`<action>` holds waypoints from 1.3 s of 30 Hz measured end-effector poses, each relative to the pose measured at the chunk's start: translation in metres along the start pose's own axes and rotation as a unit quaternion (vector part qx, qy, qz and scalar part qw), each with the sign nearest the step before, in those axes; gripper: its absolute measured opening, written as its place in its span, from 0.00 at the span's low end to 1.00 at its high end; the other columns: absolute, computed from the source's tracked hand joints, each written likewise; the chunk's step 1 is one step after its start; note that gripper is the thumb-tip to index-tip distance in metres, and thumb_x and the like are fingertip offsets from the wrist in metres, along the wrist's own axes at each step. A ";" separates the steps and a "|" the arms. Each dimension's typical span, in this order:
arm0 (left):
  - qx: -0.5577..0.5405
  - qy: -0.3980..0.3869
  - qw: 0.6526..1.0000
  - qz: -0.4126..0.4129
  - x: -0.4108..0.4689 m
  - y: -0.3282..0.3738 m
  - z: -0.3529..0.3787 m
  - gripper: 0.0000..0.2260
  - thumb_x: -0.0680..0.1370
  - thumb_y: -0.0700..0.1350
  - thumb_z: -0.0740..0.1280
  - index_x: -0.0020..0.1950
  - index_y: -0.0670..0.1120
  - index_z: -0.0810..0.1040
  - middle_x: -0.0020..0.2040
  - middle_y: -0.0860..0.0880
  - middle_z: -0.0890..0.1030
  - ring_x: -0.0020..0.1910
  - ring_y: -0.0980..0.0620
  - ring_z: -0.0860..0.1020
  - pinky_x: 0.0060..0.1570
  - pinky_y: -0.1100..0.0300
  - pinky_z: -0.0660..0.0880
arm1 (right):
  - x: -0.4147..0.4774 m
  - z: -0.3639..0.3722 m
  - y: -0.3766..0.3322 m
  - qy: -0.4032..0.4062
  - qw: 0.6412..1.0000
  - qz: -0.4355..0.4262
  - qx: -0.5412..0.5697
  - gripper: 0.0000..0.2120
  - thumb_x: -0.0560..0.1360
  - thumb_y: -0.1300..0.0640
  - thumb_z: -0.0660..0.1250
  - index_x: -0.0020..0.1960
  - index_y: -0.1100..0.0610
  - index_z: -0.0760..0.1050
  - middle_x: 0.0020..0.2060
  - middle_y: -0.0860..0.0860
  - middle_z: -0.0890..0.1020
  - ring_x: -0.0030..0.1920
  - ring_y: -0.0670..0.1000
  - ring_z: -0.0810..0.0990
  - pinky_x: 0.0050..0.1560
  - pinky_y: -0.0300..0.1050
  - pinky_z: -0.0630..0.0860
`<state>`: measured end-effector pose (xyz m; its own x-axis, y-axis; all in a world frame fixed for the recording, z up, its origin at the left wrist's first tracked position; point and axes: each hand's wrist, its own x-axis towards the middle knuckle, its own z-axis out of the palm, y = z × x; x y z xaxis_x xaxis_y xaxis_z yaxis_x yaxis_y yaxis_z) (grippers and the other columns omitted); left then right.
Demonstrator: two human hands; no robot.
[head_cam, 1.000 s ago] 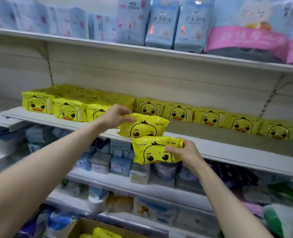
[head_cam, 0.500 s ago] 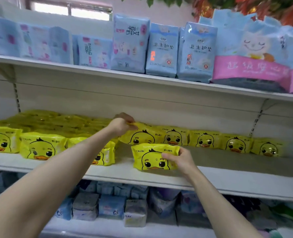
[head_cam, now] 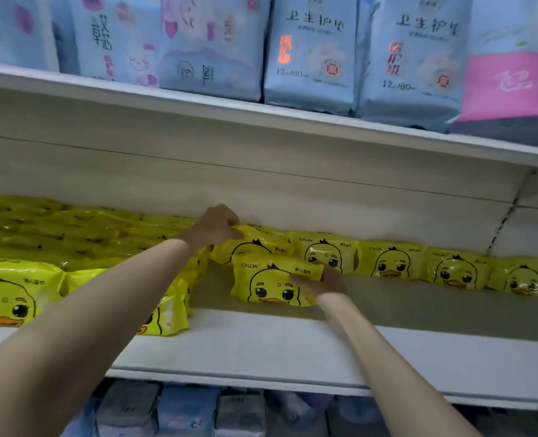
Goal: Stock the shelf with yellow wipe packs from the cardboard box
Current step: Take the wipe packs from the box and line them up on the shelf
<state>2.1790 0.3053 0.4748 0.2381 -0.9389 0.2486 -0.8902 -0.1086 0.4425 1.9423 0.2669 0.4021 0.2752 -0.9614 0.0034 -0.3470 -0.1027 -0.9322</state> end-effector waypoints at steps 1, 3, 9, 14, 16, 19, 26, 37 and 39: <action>0.009 -0.008 1.000 -0.001 0.002 -0.001 0.001 0.10 0.73 0.46 0.72 0.37 0.43 0.74 0.35 0.46 0.73 0.39 0.48 0.70 0.39 0.61 0.64 | 0.005 0.002 0.003 -0.002 1.000 -0.005 0.001 0.50 0.46 0.37 0.74 0.64 0.57 0.73 0.57 0.56 0.80 0.51 0.56 0.82 0.52 0.53 0.79; 0.027 -0.022 0.999 -0.005 0.005 -0.001 0.000 0.12 0.72 0.47 0.73 0.36 0.43 0.73 0.34 0.47 0.72 0.38 0.47 0.70 0.40 0.60 0.65 | 0.015 0.004 0.012 -0.017 1.000 -0.009 -0.002 0.51 0.43 0.39 0.75 0.64 0.55 0.73 0.57 0.55 0.80 0.50 0.55 0.82 0.53 0.54 0.80; 0.047 -0.002 0.999 -0.019 0.013 -0.005 0.000 0.11 0.70 0.49 0.75 0.43 0.43 0.79 0.48 0.40 0.81 0.51 0.41 0.78 0.51 0.52 0.72 | 0.014 0.009 0.003 -0.034 0.998 -0.017 -0.042 0.46 0.46 0.45 0.77 0.63 0.55 0.73 0.53 0.56 0.82 0.50 0.55 0.82 0.56 0.54 0.77; 0.075 -0.013 0.997 -0.010 0.019 -0.012 0.000 0.14 0.71 0.49 0.74 0.54 0.44 0.81 0.52 0.47 0.80 0.52 0.46 0.77 0.54 0.55 0.71 | 0.020 0.014 -0.005 -0.032 0.998 -0.047 -0.033 0.24 0.63 0.65 0.77 0.57 0.57 0.76 0.41 0.53 0.83 0.36 0.47 0.81 0.36 0.36 0.74; 0.057 -0.014 0.998 0.003 0.019 -0.018 -0.005 0.12 0.72 0.46 0.73 0.54 0.44 0.81 0.53 0.47 0.81 0.53 0.47 0.77 0.55 0.56 0.72 | 0.023 0.018 -0.006 -0.029 0.997 -0.061 -0.023 0.21 0.63 0.67 0.77 0.54 0.58 0.76 0.37 0.51 0.83 0.32 0.44 0.80 0.35 0.38 0.73; 0.005 -0.014 0.999 0.031 0.011 -0.022 -0.016 0.11 0.75 0.46 0.69 0.54 0.42 0.81 0.52 0.45 0.81 0.52 0.49 0.78 0.49 0.61 0.70 | 0.029 0.026 -0.005 -0.024 0.997 -0.067 -0.007 0.21 0.63 0.67 0.77 0.53 0.57 0.76 0.38 0.50 0.82 0.36 0.46 0.81 0.38 0.41 0.75; 0.018 -0.084 0.996 0.029 -0.012 -0.021 -0.020 0.22 0.65 0.56 0.77 0.55 0.49 0.79 0.49 0.52 0.77 0.50 0.52 0.75 0.47 0.60 0.68 | 0.039 0.038 -0.006 -0.019 0.997 -0.080 0.007 0.32 0.59 0.60 0.79 0.61 0.58 0.75 0.49 0.57 0.82 0.45 0.55 0.81 0.47 0.49 0.80; 0.138 -0.050 0.987 0.064 -0.001 -0.021 -0.004 0.17 0.66 0.53 0.77 0.47 0.48 0.76 0.44 0.52 0.73 0.48 0.50 0.71 0.53 0.56 0.60 | 0.041 0.043 -0.001 -0.033 0.994 -0.106 -0.014 0.30 0.59 0.69 0.78 0.57 0.57 0.72 0.46 0.48 0.79 0.49 0.50 0.77 0.37 0.30 0.70; 0.157 -0.040 0.985 0.067 -0.002 -0.020 -0.004 0.17 0.67 0.53 0.76 0.49 0.47 0.77 0.43 0.52 0.73 0.47 0.50 0.70 0.53 0.56 0.60 | 0.043 0.047 -0.002 -0.020 0.993 -0.113 -0.014 0.29 0.59 0.69 0.79 0.55 0.54 0.72 0.44 0.47 0.78 0.48 0.50 0.77 0.40 0.36 0.71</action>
<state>2.1977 0.3105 0.4689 0.0902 -0.9731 0.2119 -0.9906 -0.0658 0.1195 1.9964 0.2379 0.3870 0.3847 -0.9018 0.1968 -0.2969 -0.3228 -0.8987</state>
